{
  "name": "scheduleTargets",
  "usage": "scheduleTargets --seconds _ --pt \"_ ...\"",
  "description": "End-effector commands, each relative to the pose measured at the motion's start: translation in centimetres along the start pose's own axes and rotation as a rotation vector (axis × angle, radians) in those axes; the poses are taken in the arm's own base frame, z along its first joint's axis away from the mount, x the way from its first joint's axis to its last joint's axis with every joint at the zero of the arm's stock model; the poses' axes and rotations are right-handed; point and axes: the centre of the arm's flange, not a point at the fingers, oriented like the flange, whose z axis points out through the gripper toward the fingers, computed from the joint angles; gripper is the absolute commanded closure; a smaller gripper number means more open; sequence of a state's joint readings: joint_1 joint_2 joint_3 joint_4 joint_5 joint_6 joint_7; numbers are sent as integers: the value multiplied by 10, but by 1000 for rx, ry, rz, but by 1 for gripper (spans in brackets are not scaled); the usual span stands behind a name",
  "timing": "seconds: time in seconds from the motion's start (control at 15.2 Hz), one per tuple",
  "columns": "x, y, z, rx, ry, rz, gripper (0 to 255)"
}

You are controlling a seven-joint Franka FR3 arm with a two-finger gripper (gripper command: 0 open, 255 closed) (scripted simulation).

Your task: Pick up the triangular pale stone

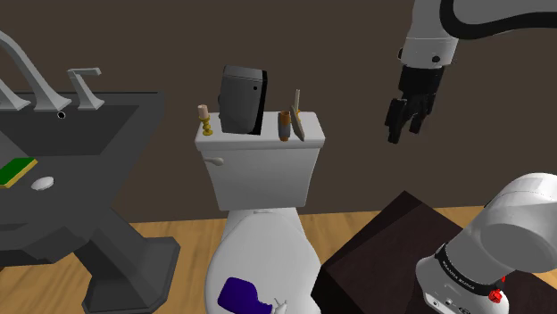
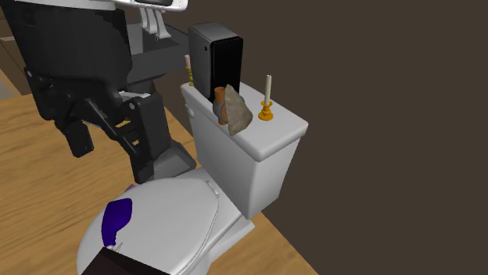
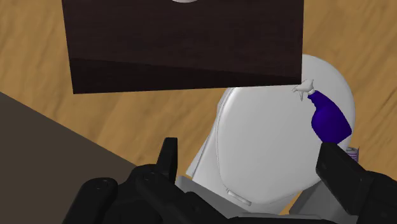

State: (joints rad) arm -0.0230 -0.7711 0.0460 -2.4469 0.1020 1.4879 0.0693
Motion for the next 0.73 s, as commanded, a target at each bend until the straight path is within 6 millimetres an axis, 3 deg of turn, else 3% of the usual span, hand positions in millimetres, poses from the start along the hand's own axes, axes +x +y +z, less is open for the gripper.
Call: scheduleTargets --seconds 0.0,0.66 --pt "0 0 0 0 0 0 0" --pt "113 -51 10 -102 102 182 0"
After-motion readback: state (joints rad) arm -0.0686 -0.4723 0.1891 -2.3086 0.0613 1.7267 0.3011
